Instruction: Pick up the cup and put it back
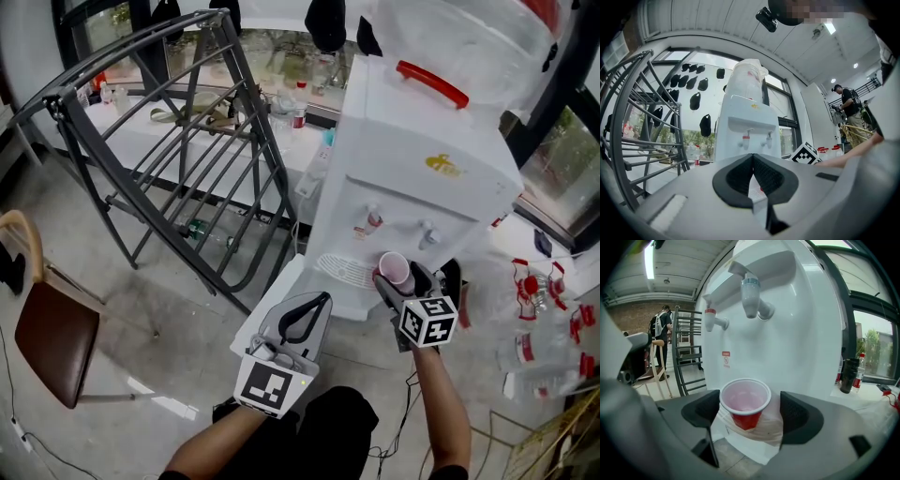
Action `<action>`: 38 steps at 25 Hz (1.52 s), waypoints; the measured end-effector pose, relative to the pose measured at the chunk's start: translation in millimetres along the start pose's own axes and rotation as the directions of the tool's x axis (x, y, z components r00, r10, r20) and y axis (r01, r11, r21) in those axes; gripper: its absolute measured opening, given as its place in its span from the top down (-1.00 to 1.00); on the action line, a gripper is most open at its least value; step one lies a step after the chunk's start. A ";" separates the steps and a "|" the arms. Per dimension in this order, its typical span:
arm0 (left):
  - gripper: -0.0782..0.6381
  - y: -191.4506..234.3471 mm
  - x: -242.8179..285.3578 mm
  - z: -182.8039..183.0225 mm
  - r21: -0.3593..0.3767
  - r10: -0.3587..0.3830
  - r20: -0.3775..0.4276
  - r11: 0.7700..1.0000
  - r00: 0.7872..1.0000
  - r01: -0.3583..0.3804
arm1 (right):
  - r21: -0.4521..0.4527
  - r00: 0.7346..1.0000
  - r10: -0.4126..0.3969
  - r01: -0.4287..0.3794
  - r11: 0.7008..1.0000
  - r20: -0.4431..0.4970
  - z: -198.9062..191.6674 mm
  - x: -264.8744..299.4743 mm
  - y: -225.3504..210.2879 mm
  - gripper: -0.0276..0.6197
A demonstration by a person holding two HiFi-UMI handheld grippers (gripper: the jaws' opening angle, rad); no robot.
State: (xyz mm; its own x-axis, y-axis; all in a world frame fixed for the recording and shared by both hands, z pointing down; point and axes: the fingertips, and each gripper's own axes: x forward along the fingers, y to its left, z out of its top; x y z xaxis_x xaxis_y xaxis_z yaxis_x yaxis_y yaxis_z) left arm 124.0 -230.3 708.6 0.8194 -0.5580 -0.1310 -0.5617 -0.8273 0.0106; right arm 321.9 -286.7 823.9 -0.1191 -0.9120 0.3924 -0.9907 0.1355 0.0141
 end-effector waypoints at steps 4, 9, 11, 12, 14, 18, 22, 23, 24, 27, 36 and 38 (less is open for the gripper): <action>0.76 0.2 1.8 -6.2 -0.006 -0.006 -0.016 1.000 1.000 0.006 | 0.015 0.999 0.019 -0.019 1.000 0.027 3.5 -10.9 7.4 -0.22; 0.76 -0.3 11.9 -4.4 -0.023 -0.012 -0.061 1.000 0.998 0.011 | 0.000 0.999 0.016 -0.016 1.000 0.052 14.1 -35.6 17.7 -0.22; 0.76 1.4 20.5 4.6 -0.028 -0.009 -0.072 1.000 0.997 0.007 | -0.003 0.999 0.001 -0.001 1.000 0.046 16.3 -44.7 17.5 -0.22; 0.76 2.7 24.1 10.7 -0.037 -0.004 -0.074 0.999 0.997 0.001 | 0.014 0.999 -0.005 0.004 1.000 0.032 14.2 -48.4 17.6 -0.21; 0.76 3.2 26.9 25.0 -0.063 0.005 -0.094 0.998 0.996 -0.011 | 0.083 1.000 0.000 0.002 0.997 -0.019 4.1 -58.2 22.8 0.04; 0.76 -2.0 25.6 64.2 -0.079 0.007 -0.192 0.997 0.981 -0.023 | 0.217 0.989 0.040 -0.008 0.976 -0.145 -11.5 -84.0 44.5 0.45; 0.76 -9.5 24.9 117.9 -0.071 0.018 -0.266 0.997 0.964 -0.038 | 0.333 0.970 0.030 0.054 0.941 -0.242 -10.8 -115.4 60.1 0.78; 0.76 -12.7 24.4 133.2 -0.067 0.019 -0.274 0.997 0.961 -0.039 | 0.350 0.966 0.027 0.067 0.934 -0.258 -6.8 -124.9 65.4 0.87; 0.76 -16.3 22.4 148.8 -0.064 0.021 -0.280 0.997 0.960 -0.041 | 0.361 0.962 0.027 0.076 0.930 -0.273 -1.8 -135.9 71.6 0.89; 0.76 -25.6 10.3 197.1 -0.061 0.040 -0.294 0.996 0.955 -0.061 | 0.385 0.950 0.040 0.087 0.919 -0.309 23.8 -175.0 91.6 0.92; 0.76 -85.4 -48.4 367.1 -0.078 0.068 -0.345 0.992 0.936 -0.101 | 0.387 0.976 0.023 0.063 0.920 -0.215 206.4 -323.5 131.9 0.92; 0.76 -100.8 -63.6 403.1 -0.079 0.082 -0.341 0.990 0.936 -0.115 | 0.363 0.987 0.012 0.047 0.931 -0.158 253.3 -360.9 140.1 0.92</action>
State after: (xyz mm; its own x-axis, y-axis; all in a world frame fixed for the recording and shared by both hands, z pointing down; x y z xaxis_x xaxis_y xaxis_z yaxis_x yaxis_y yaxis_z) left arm 82.4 -85.3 316.2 0.7603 -0.6125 0.2162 -0.6417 -0.7599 0.1035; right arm 209.4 -36.7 451.3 -0.1194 -0.8376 0.5331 -0.9516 -0.0567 -0.3022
